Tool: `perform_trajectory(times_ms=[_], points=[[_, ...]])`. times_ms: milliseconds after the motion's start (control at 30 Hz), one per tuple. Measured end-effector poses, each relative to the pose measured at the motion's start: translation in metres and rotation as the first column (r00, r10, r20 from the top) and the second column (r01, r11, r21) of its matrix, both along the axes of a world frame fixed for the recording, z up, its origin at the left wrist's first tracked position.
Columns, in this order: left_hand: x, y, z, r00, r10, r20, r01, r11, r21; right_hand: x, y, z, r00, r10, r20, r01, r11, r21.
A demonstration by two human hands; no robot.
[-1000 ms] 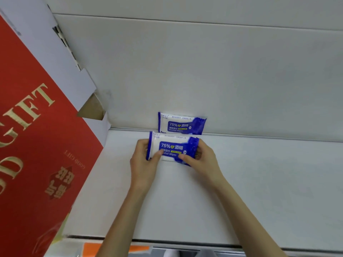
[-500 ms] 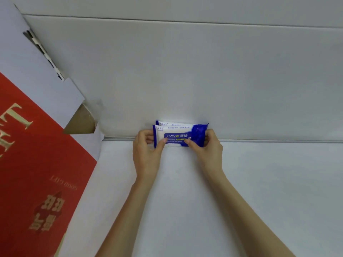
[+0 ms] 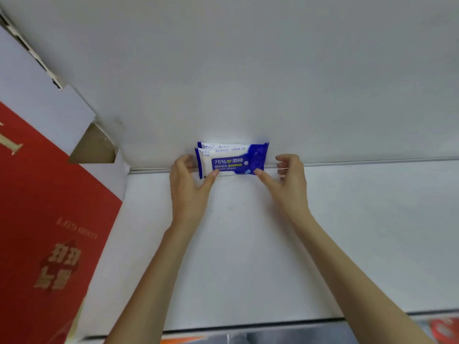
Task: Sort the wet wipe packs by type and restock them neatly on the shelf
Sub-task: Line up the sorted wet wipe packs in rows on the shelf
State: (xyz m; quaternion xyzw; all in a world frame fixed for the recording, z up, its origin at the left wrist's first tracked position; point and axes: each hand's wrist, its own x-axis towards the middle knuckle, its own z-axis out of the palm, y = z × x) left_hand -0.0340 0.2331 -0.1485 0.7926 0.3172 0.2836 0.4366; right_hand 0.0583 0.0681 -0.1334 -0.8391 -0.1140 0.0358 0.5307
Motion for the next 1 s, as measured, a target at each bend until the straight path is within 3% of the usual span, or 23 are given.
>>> perform_trajectory(times_ms=[100,167,333,533,667,800,1000], points=[[-0.025,-0.013,0.006,0.998,0.062,-0.017,-0.062,0.998,0.028,-0.01,-0.032,0.007,0.998,0.051,0.025,-0.049,0.995,-0.085],[-0.042,-0.032,0.009,0.993,0.066,-0.095,-0.051,0.988,0.149,-0.02,-0.059,0.011,0.99,0.124,0.066,-0.108,0.972,-0.211],[-0.075,-0.113,0.014,0.958,-0.069,-0.277,0.188,0.882,0.431,-0.054,-0.145,0.019,0.941,0.291,0.173,-0.161,0.833,-0.529],[-0.127,-0.253,0.027,0.922,-0.186,-0.339,0.354,0.758,0.547,-0.122,-0.289,0.025,0.941,0.286,0.18,-0.107,0.759,-0.642],[-0.161,-0.361,0.015,0.88,-0.33,-0.343,0.474,0.672,0.569,-0.182,-0.411,0.012,0.972,0.182,0.151,-0.039,0.753,-0.656],[-0.187,-0.457,-0.005,0.798,-0.449,-0.403,0.603,0.614,0.509,-0.228,-0.517,0.0,0.997,0.073,-0.02,-0.066,0.72,-0.691],[-0.186,-0.541,-0.044,0.681,-0.553,-0.479,0.729,0.571,0.377,-0.234,-0.617,-0.028,0.982,-0.055,-0.179,-0.089,0.705,-0.704]])
